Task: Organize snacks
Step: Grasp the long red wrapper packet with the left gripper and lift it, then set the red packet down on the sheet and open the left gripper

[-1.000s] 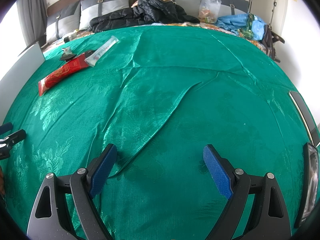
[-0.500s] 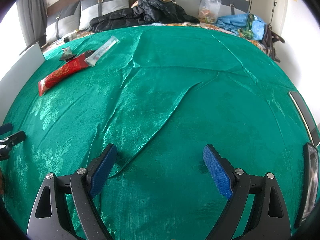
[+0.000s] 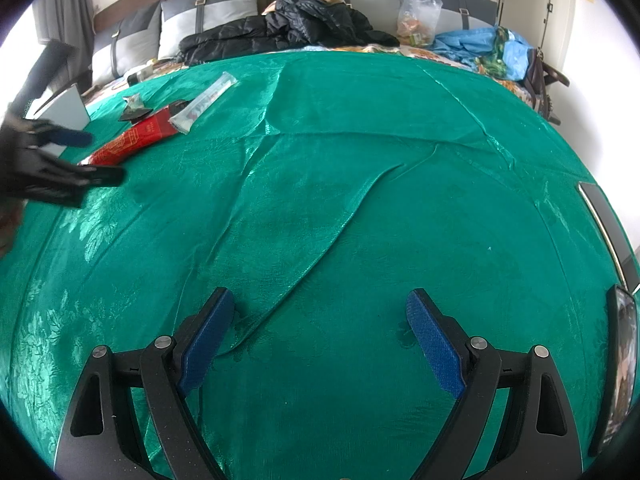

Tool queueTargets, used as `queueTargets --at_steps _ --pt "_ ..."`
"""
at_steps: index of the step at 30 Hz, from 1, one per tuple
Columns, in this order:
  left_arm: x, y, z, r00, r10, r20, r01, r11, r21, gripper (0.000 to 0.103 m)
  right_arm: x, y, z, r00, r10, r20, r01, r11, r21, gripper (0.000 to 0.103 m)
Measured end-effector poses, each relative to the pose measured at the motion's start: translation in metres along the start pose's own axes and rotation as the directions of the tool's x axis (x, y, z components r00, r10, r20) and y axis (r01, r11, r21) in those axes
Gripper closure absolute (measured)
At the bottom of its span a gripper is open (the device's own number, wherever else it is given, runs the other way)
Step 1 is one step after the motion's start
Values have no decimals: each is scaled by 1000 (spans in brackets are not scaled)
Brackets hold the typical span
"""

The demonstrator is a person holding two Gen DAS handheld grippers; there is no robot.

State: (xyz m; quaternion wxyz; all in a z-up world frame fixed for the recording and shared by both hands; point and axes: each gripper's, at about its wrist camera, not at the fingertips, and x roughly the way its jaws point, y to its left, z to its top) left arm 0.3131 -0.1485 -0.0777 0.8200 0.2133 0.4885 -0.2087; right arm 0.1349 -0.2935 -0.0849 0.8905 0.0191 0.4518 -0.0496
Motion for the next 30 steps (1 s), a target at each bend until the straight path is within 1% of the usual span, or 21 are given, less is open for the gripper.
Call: queueTargets --at_steps 1,2,3,4,5,7,8,10,12,14,17,18,19,20,21,22,23,25,28,30 --pt "0 7 0 1000 -24 -3 24 998 -53 62 0 0 0 1000 0 0 0 1000 0 12" --pt "-1 15 -2 999 -38 -3 37 994 -107 81 0 0 0 1000 0 0 0 1000 0 12" --pt "-6 25 -8 997 -82 11 83 980 -180 82 0 0 0 1000 0 0 0 1000 0 12" --pt "-12 33 -15 992 -119 31 122 964 -235 85 0 0 0 1000 0 0 0 1000 0 12" --pt "-19 39 -25 988 -143 51 152 945 -288 86 0 0 0 1000 0 0 0 1000 0 12" --pt "-37 50 -52 980 -179 82 197 897 -395 86 1 0 1 1000 0 0 0 1000 0 12" --pt "-46 53 -65 978 -190 91 211 878 -431 86 1 0 0 1000 -1 -1 1 1000 0 12" --pt "-67 58 -96 978 -186 96 209 844 -495 86 0 0 0 1000 0 -1 0 1000 1 12" --pt "-86 61 -123 981 -165 102 194 821 -538 86 0 0 0 1000 -1 -1 1 1000 1 12" --pt "-98 63 -137 985 -137 106 173 812 -557 86 0 0 1 1000 -1 -1 1 1000 1 12" --pt "-97 61 -147 994 -72 77 102 834 -542 86 0 0 1 1000 -1 -1 1 1000 1 12" --pt "-91 61 -150 997 -44 65 72 839 -540 85 0 0 1 1000 0 -1 0 1000 1 12" --pt "-87 61 -152 998 -23 63 53 839 -542 78 0 -1 1 1000 0 -1 0 1000 1 12" --pt "-82 62 -154 998 -8 65 42 837 -546 60 0 -1 1 1000 0 -1 0 1000 1 12" --pt "-77 66 -156 998 7 65 30 831 -555 46 0 0 1 1000 0 -1 0 1000 1 12" --pt "-73 69 -159 997 36 68 10 819 -574 23 0 0 1 1000 0 -1 0 1000 1 12" --pt "-68 72 -158 995 61 77 -4 809 -588 16 0 0 1 1000 0 -1 0 1000 1 12" --pt "-63 77 -162 992 95 88 -22 793 -609 16 0 0 1 1000 0 -1 0 1000 1 12" --pt "-48 83 -164 994 100 49 -49 786 -617 15 0 0 1 1000 0 -1 0 1000 1 12" --pt "-44 80 -163 989 141 41 -91 811 -578 14 0 0 1 1000 0 -1 0 1000 1 12"
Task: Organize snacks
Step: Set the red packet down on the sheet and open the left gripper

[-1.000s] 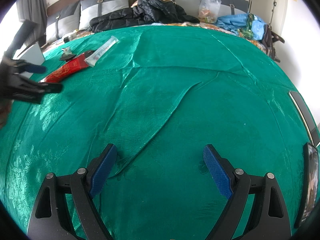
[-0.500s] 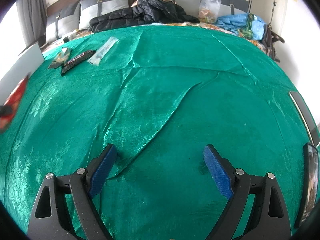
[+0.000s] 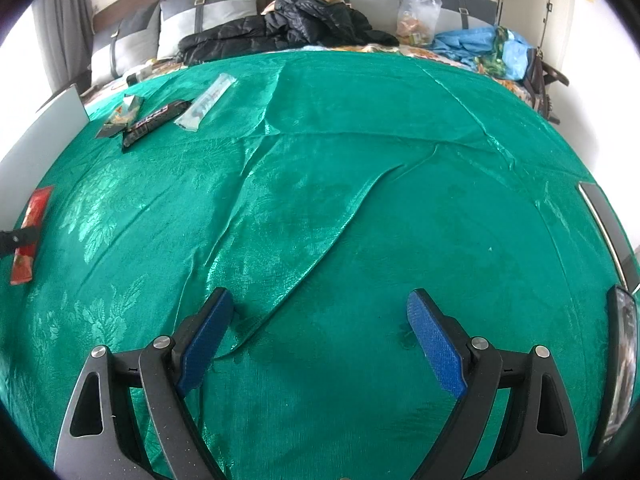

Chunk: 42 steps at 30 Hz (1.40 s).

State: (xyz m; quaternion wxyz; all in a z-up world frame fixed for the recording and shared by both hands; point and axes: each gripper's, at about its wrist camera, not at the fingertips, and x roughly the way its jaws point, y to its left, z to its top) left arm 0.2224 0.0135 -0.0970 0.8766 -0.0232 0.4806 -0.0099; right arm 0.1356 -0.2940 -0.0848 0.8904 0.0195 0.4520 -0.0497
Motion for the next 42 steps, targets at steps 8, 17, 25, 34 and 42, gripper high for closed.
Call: queueTargets --at_steps 8,17,25,34,42 --pt "7 4 0 999 34 20 -35 999 31 0 0 0 0 1000 0 0 0 1000 0 12" --pt "5 5 -4 998 38 49 -39 999 31 0 0 0 0 1000 0 1 0 1000 0 12" --pt "4 3 -6 998 38 49 -39 999 29 0 0 0 0 1000 1 3 -1 1000 -1 12" --pt "4 3 -5 998 37 50 -39 999 29 0 -1 0 0 1000 1 3 -1 1000 -1 12" --pt "5 3 -5 998 38 50 -39 999 29 0 -1 0 0 1000 1 3 -1 1000 -1 12"
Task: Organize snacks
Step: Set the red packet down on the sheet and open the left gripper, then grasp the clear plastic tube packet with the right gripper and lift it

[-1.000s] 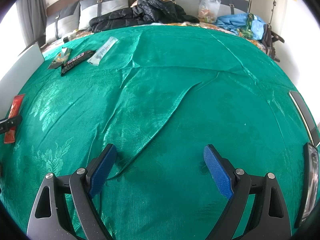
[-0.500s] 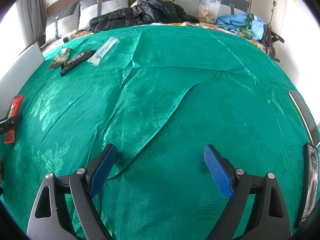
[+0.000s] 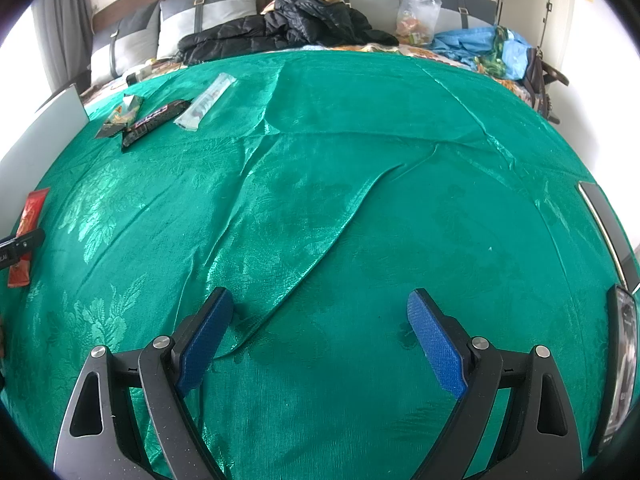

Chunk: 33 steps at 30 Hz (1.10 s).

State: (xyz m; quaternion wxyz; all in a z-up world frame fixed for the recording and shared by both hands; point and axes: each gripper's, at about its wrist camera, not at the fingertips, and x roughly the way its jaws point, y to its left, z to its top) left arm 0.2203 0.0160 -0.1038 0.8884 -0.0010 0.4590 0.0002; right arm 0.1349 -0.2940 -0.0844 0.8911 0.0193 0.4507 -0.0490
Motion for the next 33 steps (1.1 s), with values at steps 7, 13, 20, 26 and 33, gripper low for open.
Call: queueTargets --at_steps 7,13,20,26,33 --pt "0 0 0 1000 0 0 0 1000 0 0 -2 -2 10 999 9 -40 -9 1000 10 14" --pt "0 0 0 1000 0 0 0 1000 0 0 14 13 95 984 177 29 -179 974 141 13" --pt "1 0 0 1000 0 0 0 1000 0 0 102 84 184 973 212 -88 -201 972 123 16" --pt "1 0 0 1000 0 1 0 1000 0 0 126 119 185 972 185 -147 -184 983 22 72" --pt "1 0 0 1000 0 0 0 1000 0 0 101 81 158 953 251 -167 -235 966 111 84"
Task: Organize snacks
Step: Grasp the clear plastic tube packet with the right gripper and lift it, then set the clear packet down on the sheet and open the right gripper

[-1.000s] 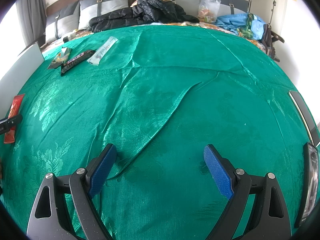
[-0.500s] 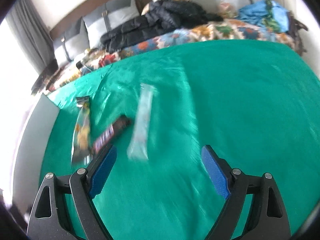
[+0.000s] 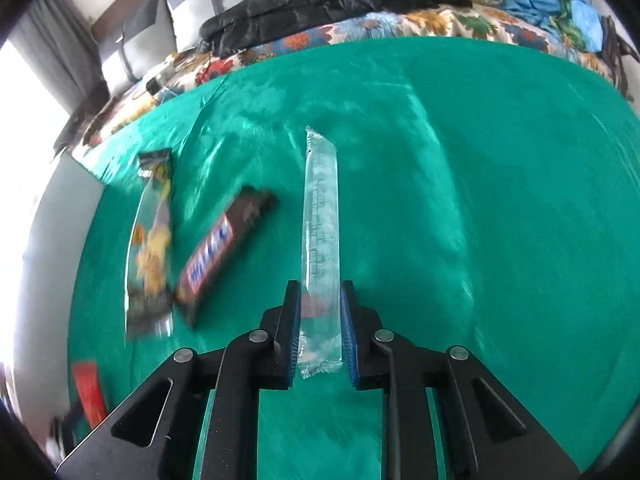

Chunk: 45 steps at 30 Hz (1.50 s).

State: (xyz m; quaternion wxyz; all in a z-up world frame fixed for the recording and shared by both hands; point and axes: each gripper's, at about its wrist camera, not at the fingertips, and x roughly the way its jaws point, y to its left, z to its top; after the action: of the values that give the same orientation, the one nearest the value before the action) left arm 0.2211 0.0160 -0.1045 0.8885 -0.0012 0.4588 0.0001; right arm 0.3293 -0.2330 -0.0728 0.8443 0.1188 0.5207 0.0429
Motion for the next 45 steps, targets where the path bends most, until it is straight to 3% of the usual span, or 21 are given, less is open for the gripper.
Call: queueTargets --at_steps 4,10,12,15,17,19,20,21,25,29,45 --pt "0 0 0 1000 0 0 0 1000 0 0 -34 -15 -37 998 63 -14 -62 998 14 84" --pt "0 0 0 1000 0 0 0 1000 0 0 -93 -39 -125 980 199 7 -199 977 77 83" --pt "0 0 0 1000 0 0 0 1000 0 0 -107 -47 -159 975 218 35 -221 971 87 83" --pt "0 0 0 1000 0 0 0 1000 0 0 -106 -51 -183 977 209 50 -214 971 104 78" --pt "0 0 0 1000 0 0 0 1000 0 0 -103 -47 -184 981 184 53 -188 980 70 70" --pt "0 0 0 1000 0 0 0 1000 0 0 -104 -37 -182 988 139 69 -140 990 8 52" --pt "0 0 0 1000 0 0 0 1000 0 0 -105 -27 -180 991 96 89 -93 995 -41 33" --pt "0 0 0 1000 0 0 0 1000 0 0 -103 -22 -178 993 69 100 -63 996 -66 31" --pt "1 0 0 1000 0 0 0 1000 0 0 -90 -2 -184 992 -45 118 64 985 -159 29" --pt "1 0 0 1000 0 0 0 1000 0 0 -84 12 -191 985 -108 138 141 954 -264 19" --pt "1 0 0 1000 0 0 0 1000 0 0 -78 13 -187 984 -102 145 138 954 -267 13"
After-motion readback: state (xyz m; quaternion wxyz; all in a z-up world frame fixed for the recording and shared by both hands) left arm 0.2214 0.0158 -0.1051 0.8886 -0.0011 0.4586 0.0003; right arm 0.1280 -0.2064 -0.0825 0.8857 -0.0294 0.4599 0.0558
